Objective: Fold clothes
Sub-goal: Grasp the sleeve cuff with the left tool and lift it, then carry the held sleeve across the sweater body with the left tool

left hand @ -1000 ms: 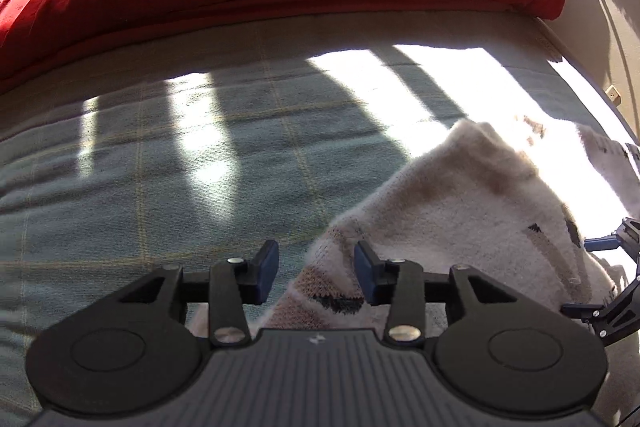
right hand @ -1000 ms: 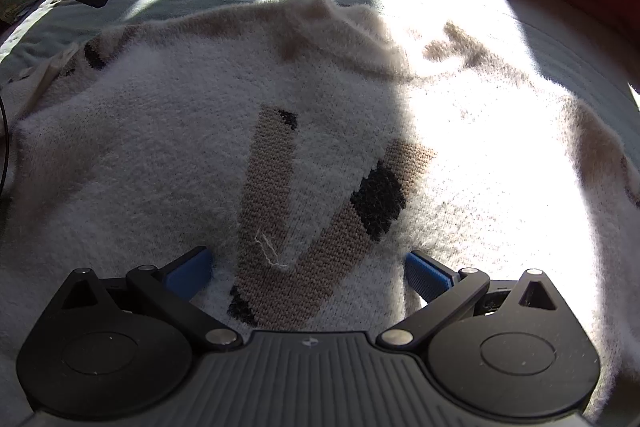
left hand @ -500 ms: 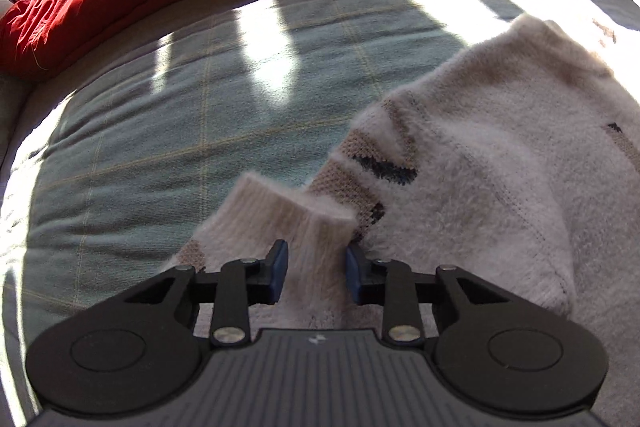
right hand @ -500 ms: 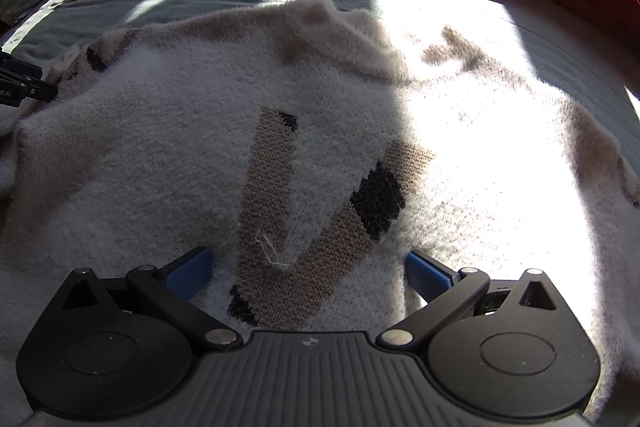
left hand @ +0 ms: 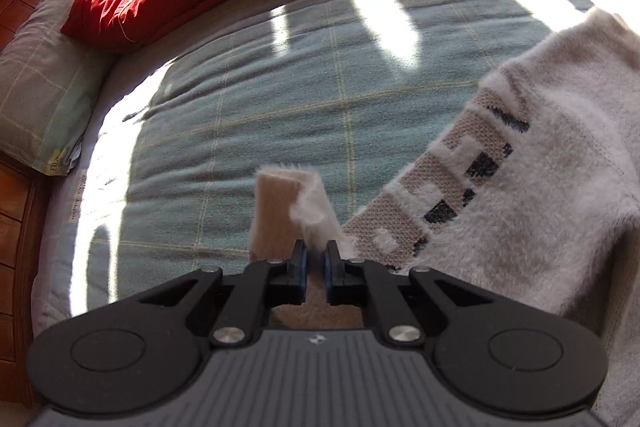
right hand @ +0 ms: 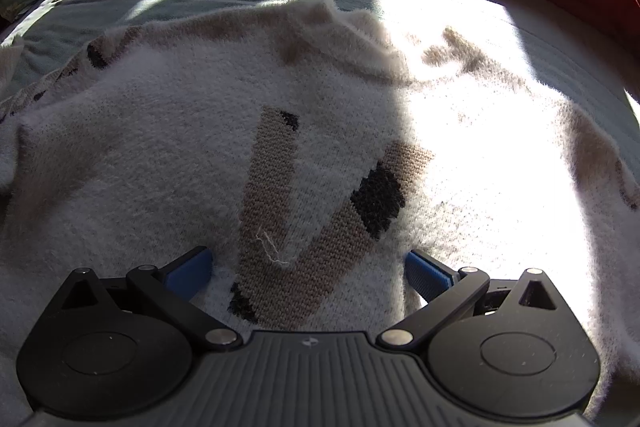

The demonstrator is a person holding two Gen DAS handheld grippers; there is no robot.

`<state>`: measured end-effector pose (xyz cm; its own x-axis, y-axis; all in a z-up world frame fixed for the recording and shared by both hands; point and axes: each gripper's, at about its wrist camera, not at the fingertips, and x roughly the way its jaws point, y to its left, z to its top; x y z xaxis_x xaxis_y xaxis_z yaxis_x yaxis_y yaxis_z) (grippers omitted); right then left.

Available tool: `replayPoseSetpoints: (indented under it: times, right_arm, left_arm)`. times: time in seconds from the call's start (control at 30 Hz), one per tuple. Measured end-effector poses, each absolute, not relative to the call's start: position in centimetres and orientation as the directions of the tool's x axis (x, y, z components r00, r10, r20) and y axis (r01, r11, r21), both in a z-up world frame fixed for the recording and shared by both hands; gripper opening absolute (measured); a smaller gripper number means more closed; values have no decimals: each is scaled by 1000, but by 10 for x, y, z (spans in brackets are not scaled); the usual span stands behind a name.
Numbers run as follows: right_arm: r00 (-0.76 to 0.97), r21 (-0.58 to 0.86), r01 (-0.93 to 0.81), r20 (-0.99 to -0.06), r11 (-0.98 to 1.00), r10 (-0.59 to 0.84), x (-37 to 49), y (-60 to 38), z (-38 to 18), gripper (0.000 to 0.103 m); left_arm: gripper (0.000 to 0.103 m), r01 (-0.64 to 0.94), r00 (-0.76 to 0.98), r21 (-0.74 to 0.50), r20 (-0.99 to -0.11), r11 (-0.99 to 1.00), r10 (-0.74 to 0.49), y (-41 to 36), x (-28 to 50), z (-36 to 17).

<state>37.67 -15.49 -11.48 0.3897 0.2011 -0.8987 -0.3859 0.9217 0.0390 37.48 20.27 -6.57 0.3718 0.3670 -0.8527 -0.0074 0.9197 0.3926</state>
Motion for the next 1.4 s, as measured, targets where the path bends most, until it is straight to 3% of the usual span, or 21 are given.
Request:
replayPoseSetpoints:
  times: [0.17, 0.37, 0.67, 0.77, 0.8, 0.83, 1.03, 1.27, 1.4]
  right_arm:
    - [387, 37, -386, -901, 922, 198, 378, -154, -115, 103]
    - [380, 34, -385, -905, 922, 192, 379, -153, -115, 103]
    - [385, 33, -410, -900, 911, 206, 379, -147, -102, 103]
    - [392, 53, -438, -887, 898, 243, 377, -139, -93, 103]
    - [391, 63, -450, -883, 891, 260, 377, -135, -91, 103]
    - [389, 74, -461, -879, 884, 277, 377, -131, -89, 103]
    - [368, 73, -529, -878, 846, 306, 375, -103, -87, 103]
    - [349, 39, -510, -904, 859, 248, 366, -92, -95, 103]
    - [360, 6, -494, -909, 870, 210, 361, -83, -97, 103]
  left_arm:
    - [7, -64, 294, 433, -853, 899, 431, 230, 351, -67]
    - [19, -191, 187, 424, -869, 885, 457, 265, 323, -69]
    - [30, -206, 280, 454, -821, 867, 497, 260, 322, -43]
    - [42, -204, 357, 348, -844, 915, 400, 260, 333, -35]
    - [54, -175, 381, 283, -864, 943, 330, 259, 343, -36]
    - [59, -157, 398, 241, -872, 958, 284, 256, 352, -40]
    - [59, 32, 452, 34, -892, 999, 16, 244, 411, -79]
    - [57, 256, 341, -51, -930, 965, -140, 256, 430, -122]
    - [54, 326, 199, -217, -936, 920, -291, 278, 430, -130]
